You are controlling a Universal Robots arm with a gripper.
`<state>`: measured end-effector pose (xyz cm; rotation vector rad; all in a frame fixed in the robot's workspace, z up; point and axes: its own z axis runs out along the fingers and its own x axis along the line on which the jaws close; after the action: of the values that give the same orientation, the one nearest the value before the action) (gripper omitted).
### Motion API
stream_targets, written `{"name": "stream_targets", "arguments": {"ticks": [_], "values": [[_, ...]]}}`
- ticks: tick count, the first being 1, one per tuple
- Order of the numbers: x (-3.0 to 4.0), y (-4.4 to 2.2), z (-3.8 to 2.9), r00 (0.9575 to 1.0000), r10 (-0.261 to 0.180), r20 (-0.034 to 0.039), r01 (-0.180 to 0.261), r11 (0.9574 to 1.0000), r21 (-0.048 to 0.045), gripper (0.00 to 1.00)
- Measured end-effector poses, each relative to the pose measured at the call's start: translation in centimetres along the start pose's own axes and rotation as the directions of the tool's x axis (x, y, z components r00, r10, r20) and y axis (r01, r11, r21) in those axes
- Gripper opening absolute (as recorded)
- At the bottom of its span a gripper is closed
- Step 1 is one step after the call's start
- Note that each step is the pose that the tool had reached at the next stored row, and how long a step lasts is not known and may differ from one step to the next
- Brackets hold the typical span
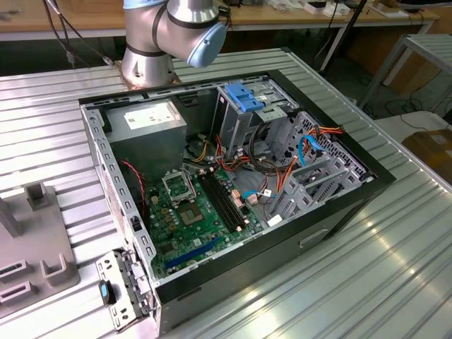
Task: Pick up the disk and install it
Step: 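Reach for the disk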
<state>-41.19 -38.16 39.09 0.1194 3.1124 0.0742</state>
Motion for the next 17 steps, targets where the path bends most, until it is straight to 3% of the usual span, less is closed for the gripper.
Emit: {"name": "stream_targets", "arguments": {"ticks": [2,6,11,17], "values": [[0.68,0.50,0.03,1.0000,0.000,-0.0001,0.000,1.0000,0.0000,0.11],[1.64,0.56,0.02,1.0000,0.000,0.0000,0.000,1.0000,-0.0001,0.11],[4.29,0.55,-0.02,1.0000,0.000,0.0000,0.000,1.0000,0.0000,0.11],[6.23,0.66,-0.03,1.0000,0.001,0.0000,-0.001,1.0000,0.0000,0.11]]}}
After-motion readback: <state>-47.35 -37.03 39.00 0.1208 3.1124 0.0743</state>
